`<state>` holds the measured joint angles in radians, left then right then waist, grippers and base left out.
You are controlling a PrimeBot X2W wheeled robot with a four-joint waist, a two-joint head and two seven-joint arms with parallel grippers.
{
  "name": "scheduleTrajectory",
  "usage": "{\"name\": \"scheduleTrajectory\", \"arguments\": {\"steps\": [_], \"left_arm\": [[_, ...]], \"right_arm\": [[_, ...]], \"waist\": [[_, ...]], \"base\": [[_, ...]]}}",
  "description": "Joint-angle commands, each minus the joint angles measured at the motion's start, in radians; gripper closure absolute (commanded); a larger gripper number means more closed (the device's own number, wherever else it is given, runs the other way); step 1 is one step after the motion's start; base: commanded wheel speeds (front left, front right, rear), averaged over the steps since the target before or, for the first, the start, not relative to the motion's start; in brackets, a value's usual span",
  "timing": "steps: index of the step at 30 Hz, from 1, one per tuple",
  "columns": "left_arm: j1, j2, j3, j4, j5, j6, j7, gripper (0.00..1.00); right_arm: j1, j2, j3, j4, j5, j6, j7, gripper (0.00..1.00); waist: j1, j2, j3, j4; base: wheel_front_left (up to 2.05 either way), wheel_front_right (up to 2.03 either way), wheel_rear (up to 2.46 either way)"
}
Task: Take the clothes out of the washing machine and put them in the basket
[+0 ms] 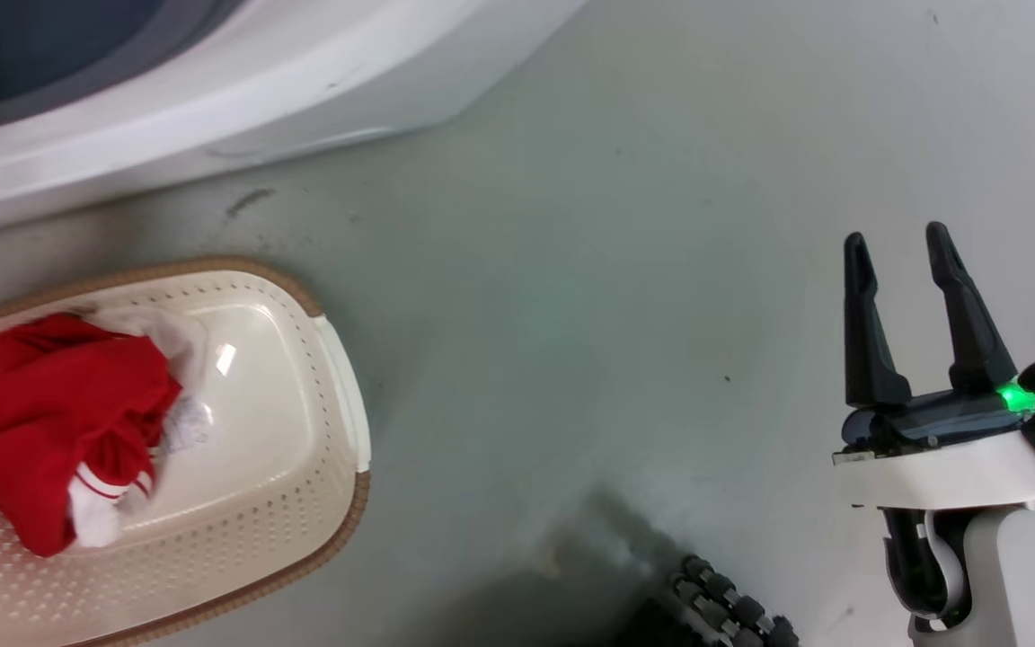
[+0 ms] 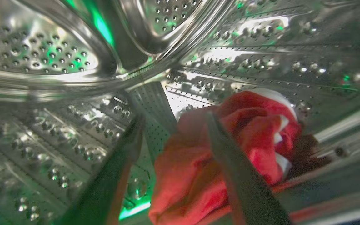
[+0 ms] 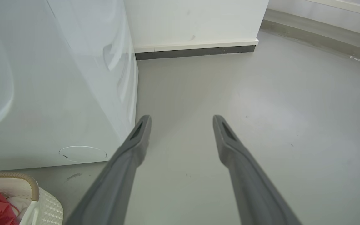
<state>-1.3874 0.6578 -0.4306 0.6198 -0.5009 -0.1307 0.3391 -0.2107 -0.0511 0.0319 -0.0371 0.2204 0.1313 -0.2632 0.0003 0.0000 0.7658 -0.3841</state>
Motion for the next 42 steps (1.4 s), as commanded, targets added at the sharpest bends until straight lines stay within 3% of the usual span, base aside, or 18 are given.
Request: {"name": "scheduleTrajectory", "arguments": {"steps": [1, 8, 14, 27, 28, 29, 32, 36, 42], "left_arm": [[-0.076, -0.016, 0.010, 0.043, -0.025, 0.001, 0.034, 0.00], [-0.305, -0.051, 0.027, 0.212, -0.055, 0.016, 0.182, 0.00], [-0.383, -0.058, -0.051, 0.336, -0.025, 0.009, 0.334, 0.00], [-0.371, -0.071, -0.108, 0.439, -0.023, 0.003, 0.364, 0.00], [-0.367, -0.075, -0.111, 0.446, -0.030, 0.003, 0.370, 0.09], [-0.365, -0.080, -0.110, 0.446, -0.038, 0.002, 0.367, 0.98], [-0.346, -0.093, -0.114, 0.443, -0.076, 0.000, 0.372, 1.00], [-0.345, -0.059, -0.139, 0.415, -0.085, 0.002, 0.320, 1.00], [-0.357, -0.019, -0.167, 0.346, -0.104, 0.001, 0.171, 1.00]], "right_arm": [[-0.021, 0.001, 0.010, -0.012, 0.014, -0.001, -0.002, 0.00], [-0.024, 0.001, 0.043, -0.031, 0.046, -0.001, -0.002, 0.00], [-0.023, 0.001, 0.042, -0.051, 0.074, -0.001, -0.002, 0.00], [-0.006, 0.001, 0.028, -0.077, 0.085, -0.001, -0.002, 0.00], [-0.007, 0.001, 0.028, -0.078, 0.086, -0.001, -0.002, 0.00], [-0.009, 0.001, 0.028, -0.079, 0.087, -0.001, -0.002, 0.00], [-0.015, 0.001, 0.028, -0.081, 0.084, -0.001, -0.002, 0.00], [-0.024, 0.001, 0.032, -0.079, 0.079, -0.001, -0.002, 0.00], [-0.055, 0.001, 0.039, -0.069, 0.086, -0.001, -0.002, 0.00]], "waist": [[-0.0003, 0.0000, 0.066, -0.042], [-0.0003, 0.0000, 0.125, -0.080], [-0.0003, 0.0000, 0.150, -0.078], [-0.0003, 0.0000, 0.172, -0.069], [-0.0003, 0.0000, 0.173, -0.068], [-0.0003, 0.0000, 0.174, -0.067], [-0.0003, 0.0000, 0.175, -0.064], [-0.0003, 0.0000, 0.170, -0.065], [-0.0003, 0.0000, 0.153, -0.066]], "base": [[0.00, 0.00, 0.00], [0.00, 0.00, 0.00], [0.00, 0.00, 0.00], [0.00, 0.00, 0.00], [0.00, 0.00, 0.00], [0.00, 0.00, 0.00], [0.00, 0.00, 0.00], [0.00, 0.00, 0.00], [0.00, 0.00, 0.00]]}}
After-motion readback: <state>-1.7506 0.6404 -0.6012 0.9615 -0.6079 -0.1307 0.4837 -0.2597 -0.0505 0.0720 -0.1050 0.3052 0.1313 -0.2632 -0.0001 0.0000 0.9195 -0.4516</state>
